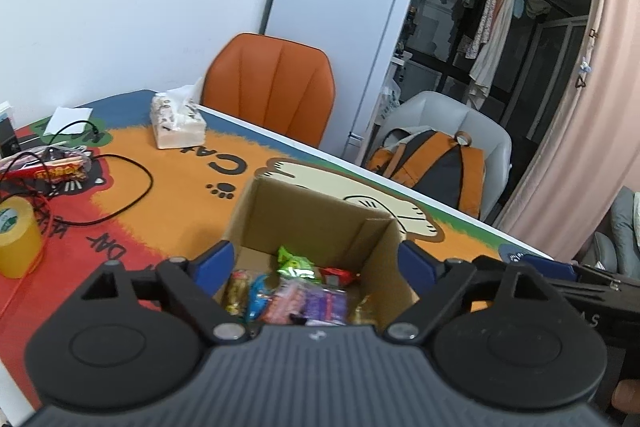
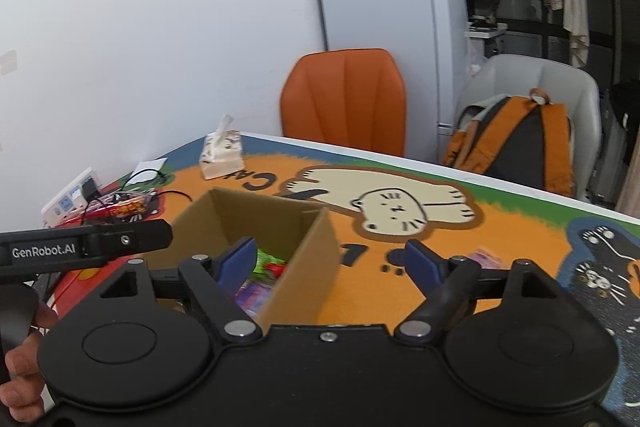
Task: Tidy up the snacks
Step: 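Carry both snacks over the cardboard box and open both tools to drop them, then move both open tools back to the pink candy and blue pack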
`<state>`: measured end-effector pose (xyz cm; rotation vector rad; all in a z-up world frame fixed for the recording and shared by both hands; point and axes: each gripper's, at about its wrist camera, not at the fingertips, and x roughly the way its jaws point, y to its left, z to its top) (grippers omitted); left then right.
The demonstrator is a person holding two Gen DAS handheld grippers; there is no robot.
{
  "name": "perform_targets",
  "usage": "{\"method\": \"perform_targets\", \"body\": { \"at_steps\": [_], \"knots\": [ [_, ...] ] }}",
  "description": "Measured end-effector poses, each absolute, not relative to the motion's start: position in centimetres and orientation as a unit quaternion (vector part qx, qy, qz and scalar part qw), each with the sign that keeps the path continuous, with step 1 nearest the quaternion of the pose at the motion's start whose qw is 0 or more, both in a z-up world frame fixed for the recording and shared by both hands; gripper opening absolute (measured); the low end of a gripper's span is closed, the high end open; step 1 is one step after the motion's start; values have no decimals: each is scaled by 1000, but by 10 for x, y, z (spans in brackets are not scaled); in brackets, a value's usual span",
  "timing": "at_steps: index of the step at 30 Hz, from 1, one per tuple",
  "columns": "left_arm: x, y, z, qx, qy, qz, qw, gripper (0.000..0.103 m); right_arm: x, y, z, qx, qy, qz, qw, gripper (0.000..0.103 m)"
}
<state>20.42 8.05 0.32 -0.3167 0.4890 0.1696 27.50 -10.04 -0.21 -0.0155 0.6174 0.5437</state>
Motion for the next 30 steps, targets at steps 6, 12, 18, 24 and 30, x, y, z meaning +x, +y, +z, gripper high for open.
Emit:
{"method": "perform_targets", "body": {
  "at_steps": [6,12,18,24,30],
  "knots": [
    [211,62,5,-148,240,71,957,90,278,-126,-4,2,299,248,922,94],
    [219,43,7,-143,239,52,959,90,281,-151,-5,18,300,238,924,103],
    [229,21,8,-137,237,32,961,90,284,-174,-9,24,302,219,927,103],
    [241,-1,8,-131,242,5,961,90,288,-197,-12,31,304,201,931,103],
    [251,-26,6,-114,248,-18,962,90,293,-218,-16,39,304,185,934,103]
  ]
}}
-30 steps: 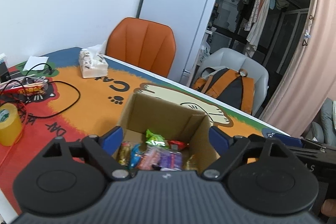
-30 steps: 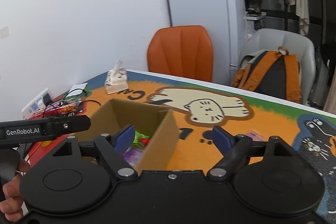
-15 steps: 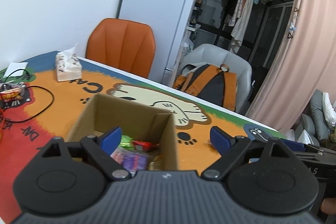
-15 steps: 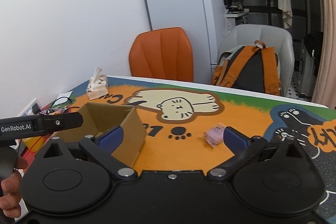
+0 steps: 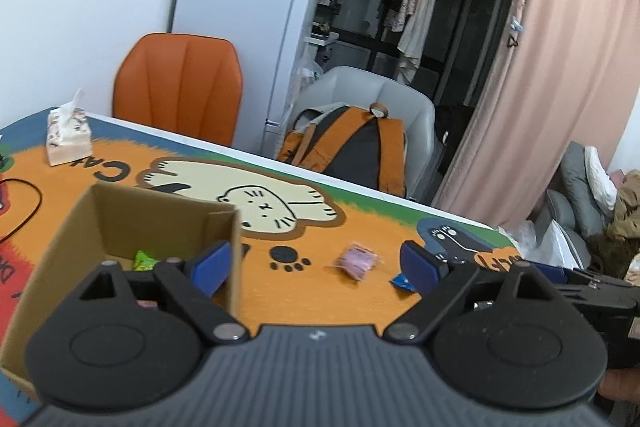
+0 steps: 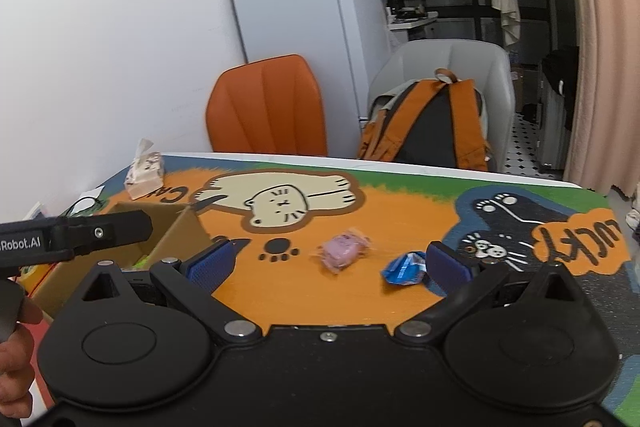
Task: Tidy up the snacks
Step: 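Move both open tools back to the pink candy and blue pack, then grasp the blue wrapped pack with the right tool while the left tool grasps the pink candy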
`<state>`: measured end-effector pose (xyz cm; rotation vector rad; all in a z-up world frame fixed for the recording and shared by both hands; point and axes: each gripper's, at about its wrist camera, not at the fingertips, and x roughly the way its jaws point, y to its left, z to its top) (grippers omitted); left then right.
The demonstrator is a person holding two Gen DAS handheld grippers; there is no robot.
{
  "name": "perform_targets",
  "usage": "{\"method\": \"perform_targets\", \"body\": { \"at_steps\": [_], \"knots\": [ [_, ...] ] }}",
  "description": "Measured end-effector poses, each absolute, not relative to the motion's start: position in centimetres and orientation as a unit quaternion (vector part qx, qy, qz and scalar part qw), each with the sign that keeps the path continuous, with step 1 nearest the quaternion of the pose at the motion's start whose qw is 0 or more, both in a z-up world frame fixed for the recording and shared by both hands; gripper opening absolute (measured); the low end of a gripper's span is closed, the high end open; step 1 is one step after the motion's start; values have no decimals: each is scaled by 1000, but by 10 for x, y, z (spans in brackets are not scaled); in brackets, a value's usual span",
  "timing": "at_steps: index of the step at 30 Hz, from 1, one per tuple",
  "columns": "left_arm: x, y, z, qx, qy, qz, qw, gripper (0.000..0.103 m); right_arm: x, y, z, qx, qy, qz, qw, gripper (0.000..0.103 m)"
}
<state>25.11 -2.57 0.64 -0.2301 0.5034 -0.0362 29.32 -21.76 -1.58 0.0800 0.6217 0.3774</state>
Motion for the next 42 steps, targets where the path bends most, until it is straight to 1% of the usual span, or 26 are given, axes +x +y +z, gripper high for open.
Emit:
{"method": "perform_targets", "body": {
  "at_steps": [6,8,10,12,15,18,21,28,37,39,42],
  "knots": [
    [263,-48,3,-96,258,-37,961,87,300,-237,-23,47,308,170,935,101],
    [267,-54,0,-92,261,-39,960,82,303,-241,-27,45,313,167,934,97],
    [273,-59,-4,-93,269,-46,958,73,307,-245,-31,44,318,165,933,95],
    [280,-64,-8,-92,277,-50,955,68,311,-249,-36,47,323,163,931,93],
    [288,-73,-14,-89,283,-58,953,65,319,-255,-45,52,334,160,927,89],
    [300,-82,-21,-83,291,-63,951,65,327,-258,-54,56,344,158,924,88],
    [314,-85,-31,-84,302,-61,948,62,335,-260,-61,56,351,159,921,88],
    [345,-88,-53,-93,325,-57,939,62,359,-254,-79,46,368,164,914,88],
    [375,-80,-69,-102,346,-40,932,59,387,-240,-98,33,389,164,906,84],
    [380,-79,-73,-103,350,-38,930,59,392,-236,-102,32,392,163,905,82],
    [386,-78,-77,-101,354,-35,929,59,398,-232,-111,28,402,163,901,70]
  ]
}}
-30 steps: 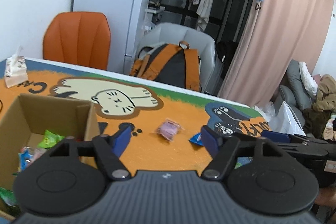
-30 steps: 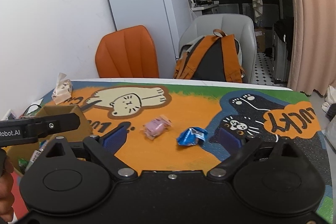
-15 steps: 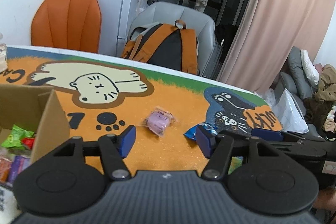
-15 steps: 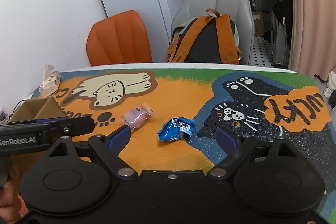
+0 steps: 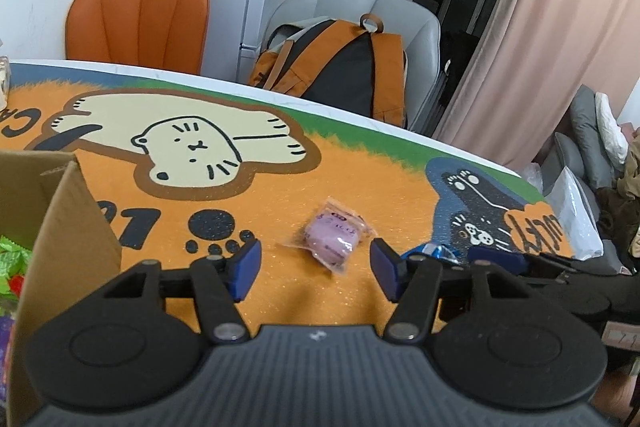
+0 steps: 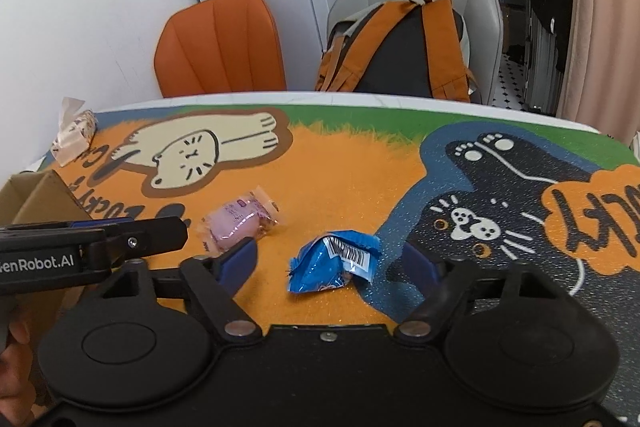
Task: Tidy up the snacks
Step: 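Grasp the blue wrapped pack with the right tool while the left tool grasps the pink candy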
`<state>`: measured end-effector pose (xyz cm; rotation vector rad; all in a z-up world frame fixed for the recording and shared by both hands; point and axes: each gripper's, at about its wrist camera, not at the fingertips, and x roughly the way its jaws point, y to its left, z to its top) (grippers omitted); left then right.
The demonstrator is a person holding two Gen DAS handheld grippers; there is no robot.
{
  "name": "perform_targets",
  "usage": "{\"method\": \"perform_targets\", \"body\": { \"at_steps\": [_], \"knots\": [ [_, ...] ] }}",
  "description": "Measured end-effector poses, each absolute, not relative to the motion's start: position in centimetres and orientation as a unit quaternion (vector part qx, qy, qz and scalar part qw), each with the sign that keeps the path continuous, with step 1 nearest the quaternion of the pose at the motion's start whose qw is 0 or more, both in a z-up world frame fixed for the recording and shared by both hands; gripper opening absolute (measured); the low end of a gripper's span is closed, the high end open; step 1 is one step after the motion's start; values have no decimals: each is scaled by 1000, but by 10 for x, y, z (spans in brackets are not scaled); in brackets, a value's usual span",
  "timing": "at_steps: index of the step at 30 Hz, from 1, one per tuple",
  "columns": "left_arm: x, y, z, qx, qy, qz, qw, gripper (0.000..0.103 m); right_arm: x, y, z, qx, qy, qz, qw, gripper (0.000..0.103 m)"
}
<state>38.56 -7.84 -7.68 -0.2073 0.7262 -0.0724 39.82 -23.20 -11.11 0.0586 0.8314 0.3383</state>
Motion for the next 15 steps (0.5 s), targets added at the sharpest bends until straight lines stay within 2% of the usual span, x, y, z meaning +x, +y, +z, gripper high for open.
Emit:
{"method": "perform_targets", "body": {
  "at_steps": [2,3,7,15],
  "knots": [
    [390,-78,-79,-101,356,-32,928,59,400,-231,-117,26,408,163,898,51],
    [392,-78,-81,-100,357,-31,928,59,401,-231,-120,25,410,162,897,45],
    [403,-82,-88,-94,363,-27,927,59,398,-240,-121,53,406,170,896,31],
    [422,-100,-107,-78,375,-21,923,59,387,-256,-122,60,395,162,902,30]
  ]
}}
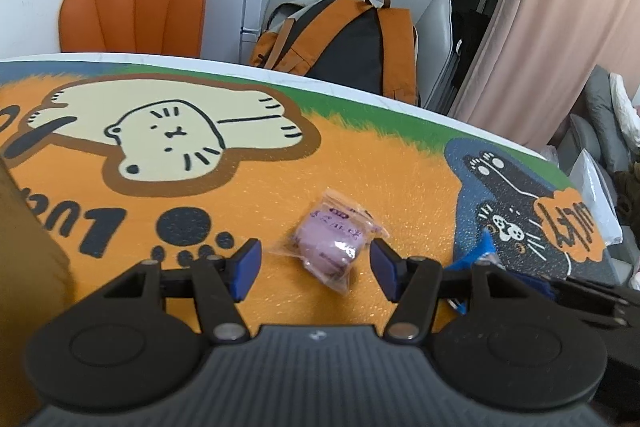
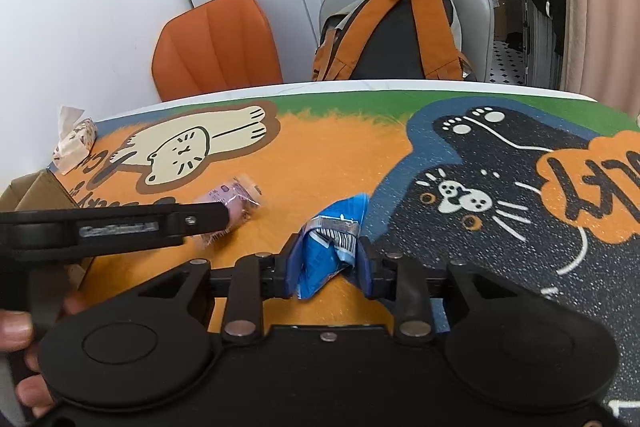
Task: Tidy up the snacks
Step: 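Grasp the blue wrapped pack with the right tool while the left tool grasps the pink candy, then carry both snacks over the box and open both tools to release them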
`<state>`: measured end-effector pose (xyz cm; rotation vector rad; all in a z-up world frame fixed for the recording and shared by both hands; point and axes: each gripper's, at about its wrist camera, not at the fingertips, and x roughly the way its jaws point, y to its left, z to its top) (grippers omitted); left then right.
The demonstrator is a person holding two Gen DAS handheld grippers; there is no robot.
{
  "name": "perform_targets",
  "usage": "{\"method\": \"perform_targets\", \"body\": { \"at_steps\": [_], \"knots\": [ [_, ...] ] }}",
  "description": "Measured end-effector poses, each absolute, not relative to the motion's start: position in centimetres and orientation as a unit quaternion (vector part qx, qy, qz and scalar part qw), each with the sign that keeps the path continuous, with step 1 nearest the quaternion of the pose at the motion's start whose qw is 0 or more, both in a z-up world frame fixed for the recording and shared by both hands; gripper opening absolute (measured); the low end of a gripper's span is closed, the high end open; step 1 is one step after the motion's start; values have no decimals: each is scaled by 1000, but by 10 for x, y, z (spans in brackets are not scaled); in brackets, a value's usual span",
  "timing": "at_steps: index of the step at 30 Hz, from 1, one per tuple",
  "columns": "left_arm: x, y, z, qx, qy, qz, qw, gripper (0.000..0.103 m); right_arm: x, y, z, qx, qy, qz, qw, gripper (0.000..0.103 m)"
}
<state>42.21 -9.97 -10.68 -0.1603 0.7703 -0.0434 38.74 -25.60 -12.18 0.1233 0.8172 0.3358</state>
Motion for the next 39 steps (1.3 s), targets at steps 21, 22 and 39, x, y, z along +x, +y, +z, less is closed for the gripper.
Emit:
{"method": "perform_targets", "body": {
  "at_steps": [21,22,39],
  "knots": [
    [442,-126,-118,-20,340,-18,940,84,383,-277,-111,71,375,137,914,30],
    [442,-127,-118,-13,337,-15,941,84,383,-278,-111,72,374,136,914,30],
    [429,-127,-121,-6,335,-18,942,34,383,-282,-112,78,374,135,914,30]
  ]
}}
